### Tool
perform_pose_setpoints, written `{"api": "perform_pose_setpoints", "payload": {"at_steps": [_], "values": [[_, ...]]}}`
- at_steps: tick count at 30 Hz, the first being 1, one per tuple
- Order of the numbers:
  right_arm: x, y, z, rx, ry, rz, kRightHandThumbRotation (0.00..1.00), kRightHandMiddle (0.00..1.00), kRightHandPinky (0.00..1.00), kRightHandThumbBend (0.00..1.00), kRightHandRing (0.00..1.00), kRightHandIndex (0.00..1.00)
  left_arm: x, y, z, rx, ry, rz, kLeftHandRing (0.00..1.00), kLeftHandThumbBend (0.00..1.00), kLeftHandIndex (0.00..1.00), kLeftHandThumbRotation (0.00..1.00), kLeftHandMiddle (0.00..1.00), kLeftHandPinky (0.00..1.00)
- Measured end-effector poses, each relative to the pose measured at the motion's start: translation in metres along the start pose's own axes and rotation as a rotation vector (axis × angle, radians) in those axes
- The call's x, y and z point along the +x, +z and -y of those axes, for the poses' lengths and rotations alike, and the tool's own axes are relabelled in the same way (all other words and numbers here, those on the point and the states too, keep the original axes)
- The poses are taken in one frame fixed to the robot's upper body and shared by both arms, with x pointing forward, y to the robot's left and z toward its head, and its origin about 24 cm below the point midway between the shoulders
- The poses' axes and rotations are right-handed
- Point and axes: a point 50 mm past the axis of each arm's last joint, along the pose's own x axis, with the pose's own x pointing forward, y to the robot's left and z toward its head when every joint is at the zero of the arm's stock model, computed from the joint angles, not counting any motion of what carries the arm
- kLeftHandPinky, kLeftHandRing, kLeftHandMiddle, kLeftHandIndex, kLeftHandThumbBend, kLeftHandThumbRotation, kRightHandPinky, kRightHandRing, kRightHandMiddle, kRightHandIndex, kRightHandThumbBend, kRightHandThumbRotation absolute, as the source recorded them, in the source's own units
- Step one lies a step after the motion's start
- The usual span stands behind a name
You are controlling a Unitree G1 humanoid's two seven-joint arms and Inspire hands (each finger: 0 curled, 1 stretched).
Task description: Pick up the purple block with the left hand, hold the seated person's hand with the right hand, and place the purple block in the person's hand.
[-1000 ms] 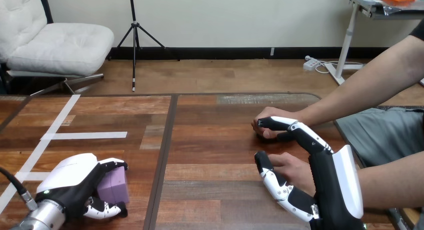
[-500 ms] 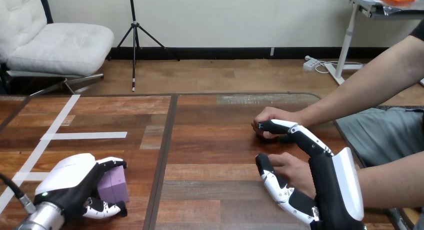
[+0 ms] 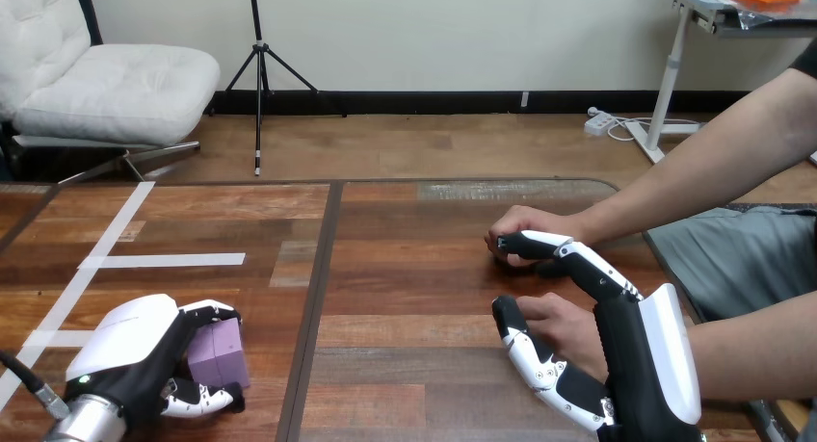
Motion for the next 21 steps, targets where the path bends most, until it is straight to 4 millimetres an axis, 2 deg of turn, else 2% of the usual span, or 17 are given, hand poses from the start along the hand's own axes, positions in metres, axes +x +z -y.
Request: {"api": "perform_pose_setpoints", "payload": {"at_steps": [7,21], "values": [[0.0,0.0001,-0.0002,0.0,0.006,-0.001,0.33,0.72,0.68,0.31,0.72,0.69,0.0005,0.0021,0.0026,-0.023,0.036,0.006,0.6,0.64,0.66,0.0,0.65,0.53],[0.0,0.0002,-0.0003,-0.003,0.008,0.001,0.32,0.71,0.68,0.31,0.72,0.68,0.001,0.0077,0.0098,-0.116,0.123,0.026,0.44,0.7,0.5,0.0,0.49,0.42]]}}
